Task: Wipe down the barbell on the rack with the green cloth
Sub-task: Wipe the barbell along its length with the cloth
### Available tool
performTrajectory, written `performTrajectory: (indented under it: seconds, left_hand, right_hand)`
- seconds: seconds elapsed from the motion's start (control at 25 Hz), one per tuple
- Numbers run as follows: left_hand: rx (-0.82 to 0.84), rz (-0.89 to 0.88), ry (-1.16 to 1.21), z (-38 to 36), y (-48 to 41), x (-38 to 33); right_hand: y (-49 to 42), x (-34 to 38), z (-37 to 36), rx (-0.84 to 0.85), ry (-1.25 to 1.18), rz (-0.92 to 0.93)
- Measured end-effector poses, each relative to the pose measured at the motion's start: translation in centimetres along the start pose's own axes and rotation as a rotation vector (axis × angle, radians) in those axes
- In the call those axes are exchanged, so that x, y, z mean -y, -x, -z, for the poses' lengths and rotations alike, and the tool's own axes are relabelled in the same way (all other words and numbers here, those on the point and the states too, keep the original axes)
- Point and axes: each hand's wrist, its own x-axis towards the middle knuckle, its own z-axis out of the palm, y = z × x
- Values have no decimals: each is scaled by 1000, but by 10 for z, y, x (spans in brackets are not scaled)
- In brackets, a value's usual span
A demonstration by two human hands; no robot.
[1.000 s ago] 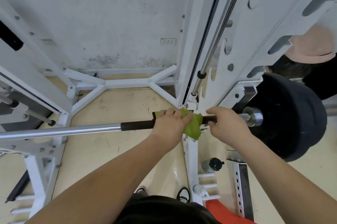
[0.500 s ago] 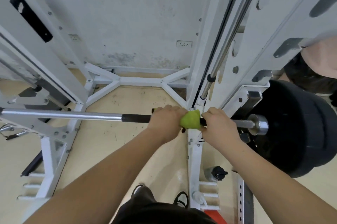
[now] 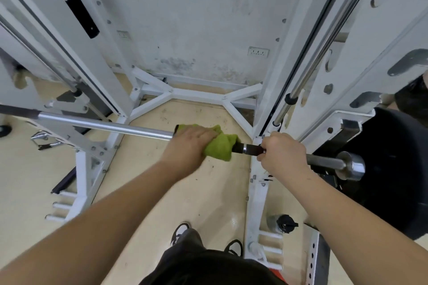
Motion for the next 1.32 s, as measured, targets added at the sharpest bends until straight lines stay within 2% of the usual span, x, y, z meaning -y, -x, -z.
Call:
performTrajectory:
  seconds: [0.08, 0.16, 0.2, 0.28, 0.4, 0.44, 0.52, 0.56, 0.6, 0.64, 0.76, 0.8, 0.84, 0.88, 0.96, 1.0, 1.08, 1.24, 1.32]
  left_hand:
    - [-16, 251, 0, 12, 2, 29]
    - [-138, 500, -6, 9, 4, 6]
    - [-171, 496, 32, 0, 4, -22]
    - [-193, 310, 107, -21, 6, -72]
    - [-207, 35, 63, -22, 13, -55]
    - [-196, 64, 42, -16, 14, -36]
    - [-200, 360, 71, -3, 15, -15]
    - [-215, 486, 101, -2, 15, -19]
    - [-232, 531, 128, -5, 14, -37]
    - [-240, 496, 156, -12, 13, -59]
    - [-268, 218, 248, -24, 26, -104]
    - [-232, 233, 330, -26, 34, -101]
    - [-184, 355, 414, -25, 45, -92]
    - [-156, 590, 537, -22, 57, -84]
    - [-209, 1136, 790, -19, 78, -74]
    - [-243, 1283, 872, -16, 79, -75]
    - [-299, 1338, 1081, -9, 59, -87]
    - [-416, 1355, 1746, -21, -11, -133]
    - [-315, 1424, 1760, -35, -28, -161]
  right_hand:
    - [-1, 0, 1, -2, -2, -12]
    - [-1, 2, 0, -26, 28, -1]
    - [-2, 3, 0, -40, 51, 14]
    - [-4, 2, 1, -38, 57, 23]
    - [-5, -2, 4, -2, 15, 14]
    - [-4, -3, 3, -4, 14, 16]
    - [-2, -1, 0, -12, -10, 11]
    - [-1, 0, 0, -10, -30, 2]
    - [0, 1, 0, -1, -45, -3]
    - [0, 1, 1, 10, -51, -2]
    - [1, -4, 2, 24, -51, -4]
    - [3, -5, 2, 18, -55, 0]
    - [5, -5, 1, 10, -57, 10]
    - [6, -5, 0, -1, -56, 24]
    - [7, -7, -1, -17, -70, 45]
    - [6, -9, 0, -24, -94, 49]
    - [6, -16, 2, -46, -143, 48]
    - [14, -26, 4, -55, -146, 7]
    - [16, -28, 0, -51, -162, 31]
